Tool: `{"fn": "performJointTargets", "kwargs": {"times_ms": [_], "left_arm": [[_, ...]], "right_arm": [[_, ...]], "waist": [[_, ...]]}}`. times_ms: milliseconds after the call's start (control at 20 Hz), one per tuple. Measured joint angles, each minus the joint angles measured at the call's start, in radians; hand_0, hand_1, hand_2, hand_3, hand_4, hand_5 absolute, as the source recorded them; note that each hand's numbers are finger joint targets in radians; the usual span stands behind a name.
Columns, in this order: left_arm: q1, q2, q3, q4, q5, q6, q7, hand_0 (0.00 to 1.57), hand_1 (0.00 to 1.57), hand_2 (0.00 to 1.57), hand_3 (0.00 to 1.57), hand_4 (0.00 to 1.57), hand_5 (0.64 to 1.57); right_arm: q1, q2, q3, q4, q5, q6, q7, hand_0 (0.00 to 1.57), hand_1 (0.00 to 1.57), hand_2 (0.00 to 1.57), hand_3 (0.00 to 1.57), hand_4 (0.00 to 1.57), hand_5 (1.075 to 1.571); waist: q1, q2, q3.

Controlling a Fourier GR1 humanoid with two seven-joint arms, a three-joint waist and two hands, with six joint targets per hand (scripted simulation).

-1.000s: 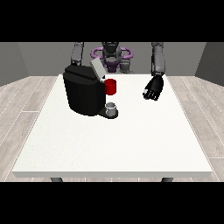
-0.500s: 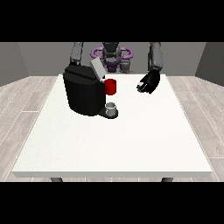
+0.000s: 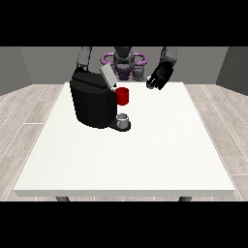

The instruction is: Insert the coffee pod into the coffee machine and close the lid

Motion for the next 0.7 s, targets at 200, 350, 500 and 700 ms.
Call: {"fn": "performJointTargets", "kwargs": {"times_ms": [200,350,500,700], "left_arm": [[-0.028,-0.027,0.003,-0.027,-0.004,-0.032,0.041,1.34,1.34,1.37,1.35,0.56,1.571],[-0.078,-0.045,0.025,-0.040,0.012,-0.066,0.082,0.98,0.98,1.20,1.37,0.51,1.571],[-0.132,-0.056,0.058,-0.045,0.034,-0.091,0.128,1.23,1.23,1.26,1.27,0.50,1.571],[-0.208,-0.035,0.112,-0.022,0.058,-0.109,0.169,1.26,1.26,1.29,1.27,0.49,1.571]], "right_arm": [[-0.004,0.005,-0.005,0.001,-0.008,0.003,0.007,0.00,0.00,0.00,0.00,0.00,1.571],[-0.008,0.016,-0.002,0.004,-0.012,0.006,-0.006,0.00,0.00,0.00,0.00,0.00,1.571],[-0.022,0.005,-0.015,0.005,-0.027,0.022,-0.032,0.00,0.00,0.00,0.00,0.00,1.571],[-0.052,0.005,-0.006,-0.033,-0.025,0.027,-0.024,0.00,0.00,0.00,0.00,0.00,1.571]], "waist": [[-0.004,-0.023,0.0000],[-0.013,-0.029,-0.0002],[-0.028,-0.015,0.0000],[-0.079,0.015,-0.0002]]}}
